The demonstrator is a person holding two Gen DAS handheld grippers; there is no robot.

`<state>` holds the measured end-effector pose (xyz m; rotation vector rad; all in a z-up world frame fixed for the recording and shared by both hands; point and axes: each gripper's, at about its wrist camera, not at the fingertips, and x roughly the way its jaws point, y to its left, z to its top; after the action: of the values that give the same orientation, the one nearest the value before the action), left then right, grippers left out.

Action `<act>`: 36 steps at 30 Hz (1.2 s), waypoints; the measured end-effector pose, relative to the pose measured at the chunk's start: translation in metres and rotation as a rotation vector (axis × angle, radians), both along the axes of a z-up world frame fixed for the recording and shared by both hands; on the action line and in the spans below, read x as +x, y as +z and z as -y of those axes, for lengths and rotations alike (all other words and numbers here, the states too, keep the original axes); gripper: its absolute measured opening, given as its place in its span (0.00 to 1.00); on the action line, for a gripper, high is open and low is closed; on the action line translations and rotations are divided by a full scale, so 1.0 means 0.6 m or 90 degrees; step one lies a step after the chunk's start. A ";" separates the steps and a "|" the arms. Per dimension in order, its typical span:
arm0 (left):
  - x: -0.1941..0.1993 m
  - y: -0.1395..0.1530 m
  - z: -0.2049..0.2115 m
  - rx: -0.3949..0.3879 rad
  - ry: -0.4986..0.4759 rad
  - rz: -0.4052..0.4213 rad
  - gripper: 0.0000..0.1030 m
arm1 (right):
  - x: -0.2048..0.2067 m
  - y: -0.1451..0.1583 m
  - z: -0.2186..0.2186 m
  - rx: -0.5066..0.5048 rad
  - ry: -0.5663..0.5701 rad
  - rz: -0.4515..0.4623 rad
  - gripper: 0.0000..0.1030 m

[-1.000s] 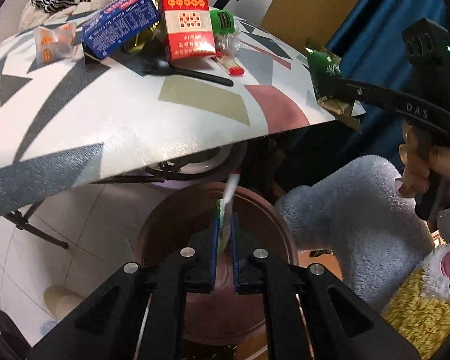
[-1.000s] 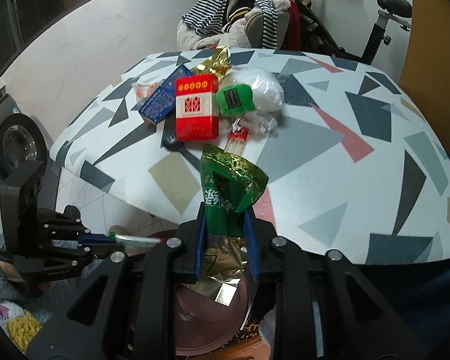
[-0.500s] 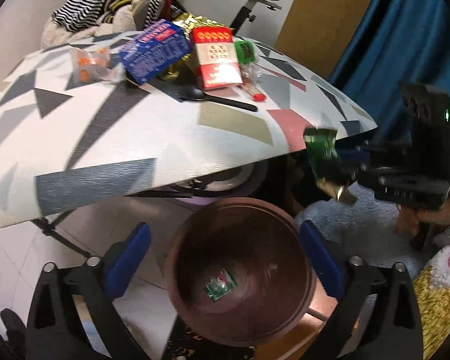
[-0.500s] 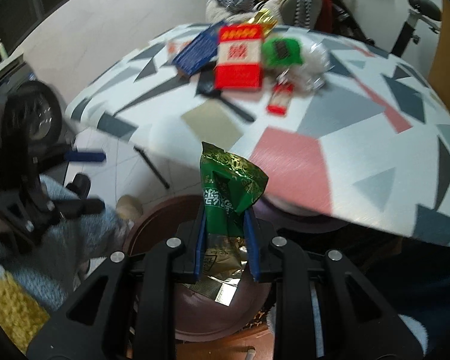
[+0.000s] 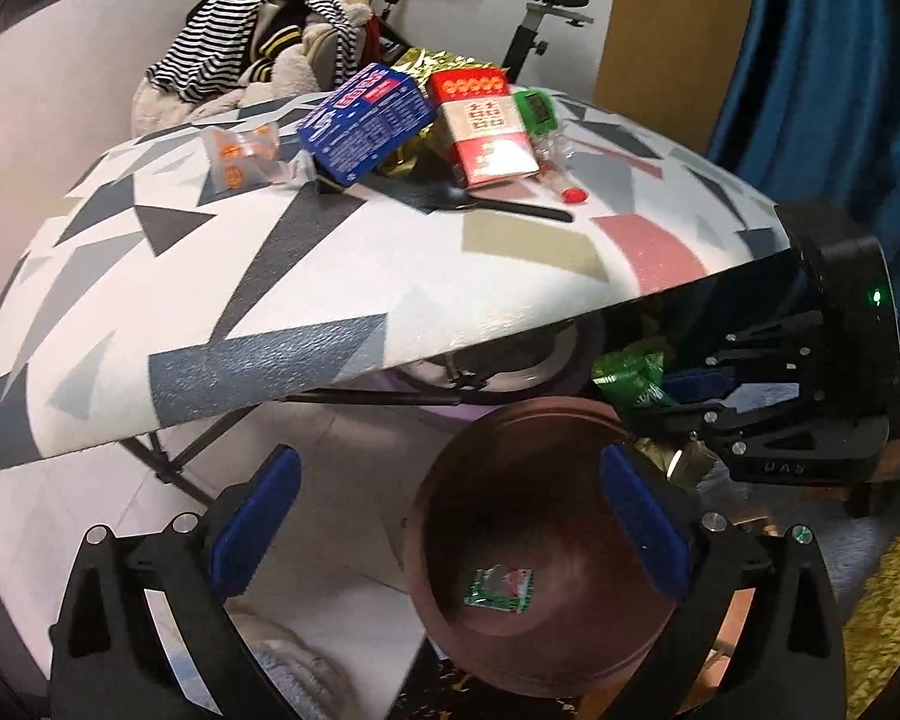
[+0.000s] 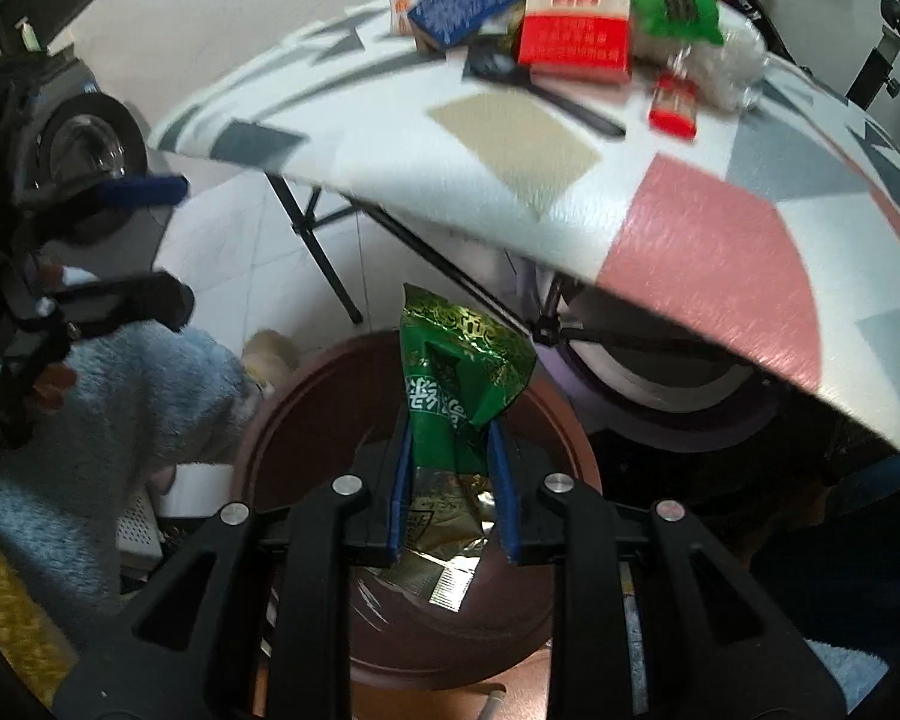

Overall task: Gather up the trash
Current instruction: 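Carry both grippers over the brown bin and open them to drop the items, then reach the right gripper to the gold foil packet and grasp it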

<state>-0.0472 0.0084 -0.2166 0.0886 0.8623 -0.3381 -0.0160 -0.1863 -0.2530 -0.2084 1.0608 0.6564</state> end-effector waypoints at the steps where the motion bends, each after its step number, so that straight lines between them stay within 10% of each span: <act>1: 0.001 -0.001 0.000 0.004 0.002 0.000 0.95 | 0.001 -0.006 -0.001 -0.006 0.000 -0.007 0.25; 14: 0.004 -0.012 -0.001 0.014 0.009 -0.012 0.95 | 0.005 -0.019 -0.006 -0.021 -0.012 -0.015 0.30; 22: -0.001 -0.004 -0.013 -0.007 0.024 0.001 0.95 | 0.005 0.002 0.015 0.011 -0.034 0.013 0.91; 36: -0.005 0.009 -0.032 -0.033 0.051 0.019 0.95 | 0.001 0.019 0.022 0.006 -0.039 0.046 0.94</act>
<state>-0.0501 0.0274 -0.2114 0.0105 0.8253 -0.2827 -0.0152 -0.1996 -0.2419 -0.1887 0.9904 0.5945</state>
